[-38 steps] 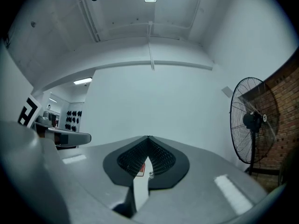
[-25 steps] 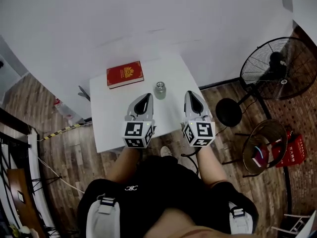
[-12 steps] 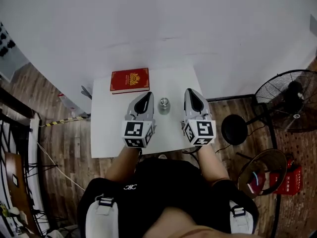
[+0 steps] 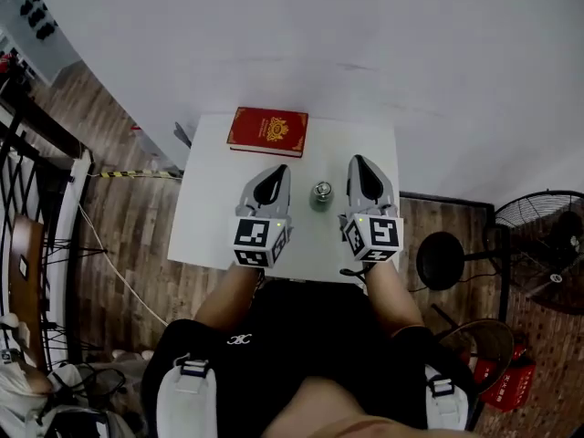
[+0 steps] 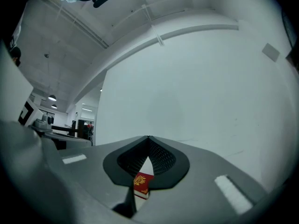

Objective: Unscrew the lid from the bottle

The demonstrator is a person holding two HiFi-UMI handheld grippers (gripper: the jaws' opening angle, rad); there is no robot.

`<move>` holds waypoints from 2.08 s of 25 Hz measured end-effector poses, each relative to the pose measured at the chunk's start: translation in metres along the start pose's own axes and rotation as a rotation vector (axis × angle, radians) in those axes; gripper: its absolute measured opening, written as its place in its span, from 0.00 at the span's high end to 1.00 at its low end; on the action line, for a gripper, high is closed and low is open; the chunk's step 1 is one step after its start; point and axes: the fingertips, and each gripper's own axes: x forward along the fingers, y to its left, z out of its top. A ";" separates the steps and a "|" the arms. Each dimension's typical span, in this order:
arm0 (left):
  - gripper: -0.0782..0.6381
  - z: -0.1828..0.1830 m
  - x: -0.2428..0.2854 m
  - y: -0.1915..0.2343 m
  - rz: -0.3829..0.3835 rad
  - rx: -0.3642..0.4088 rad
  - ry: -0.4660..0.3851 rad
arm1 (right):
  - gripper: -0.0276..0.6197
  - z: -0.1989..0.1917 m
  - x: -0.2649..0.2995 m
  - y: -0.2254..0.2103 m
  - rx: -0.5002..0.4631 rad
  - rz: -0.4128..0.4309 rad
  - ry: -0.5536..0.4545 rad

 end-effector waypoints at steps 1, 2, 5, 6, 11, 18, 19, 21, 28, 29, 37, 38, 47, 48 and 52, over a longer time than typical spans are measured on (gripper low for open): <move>0.82 -0.001 0.001 0.003 0.021 -0.010 -0.002 | 0.96 -0.002 0.004 0.000 0.002 0.018 0.006; 0.82 -0.003 0.001 0.005 0.041 -0.022 -0.003 | 0.96 -0.003 0.008 0.001 0.003 0.037 0.013; 0.82 -0.007 0.004 0.008 0.084 -0.041 0.003 | 0.96 -0.007 0.015 -0.002 0.001 0.092 0.032; 0.82 -0.008 0.005 0.009 0.100 -0.039 0.005 | 0.96 -0.008 0.017 -0.003 0.006 0.111 0.033; 0.82 -0.015 0.006 0.011 0.164 -0.023 0.020 | 0.96 -0.015 0.022 -0.006 0.035 0.231 0.043; 0.56 -0.036 0.013 -0.011 0.048 0.019 0.096 | 0.91 -0.034 0.023 -0.003 0.035 0.346 0.117; 0.50 -0.043 0.015 -0.014 0.023 0.030 0.115 | 0.81 -0.040 0.022 0.001 0.042 0.387 0.137; 0.42 -0.057 0.017 -0.019 -0.014 0.041 0.147 | 0.71 -0.051 0.020 0.007 0.055 0.439 0.177; 0.36 -0.106 0.019 -0.031 -0.112 0.054 0.245 | 0.61 -0.091 0.010 0.021 0.008 0.508 0.298; 0.36 -0.114 0.019 -0.035 -0.142 0.056 0.260 | 0.59 -0.099 0.009 0.023 0.001 0.517 0.320; 0.36 -0.191 0.025 -0.059 -0.310 0.031 0.385 | 0.56 -0.160 0.004 0.027 -0.050 0.502 0.471; 0.36 -0.200 0.026 -0.061 -0.322 0.026 0.394 | 0.56 -0.167 0.004 0.027 -0.059 0.492 0.488; 0.36 -0.253 0.050 -0.063 -0.400 0.065 0.439 | 0.55 -0.226 0.000 0.018 -0.132 0.413 0.652; 0.36 -0.256 0.054 -0.064 -0.407 0.084 0.427 | 0.55 -0.231 0.000 0.016 -0.133 0.404 0.668; 0.36 -0.260 0.068 -0.066 -0.449 0.102 0.379 | 0.55 -0.242 0.002 0.015 -0.140 0.392 0.709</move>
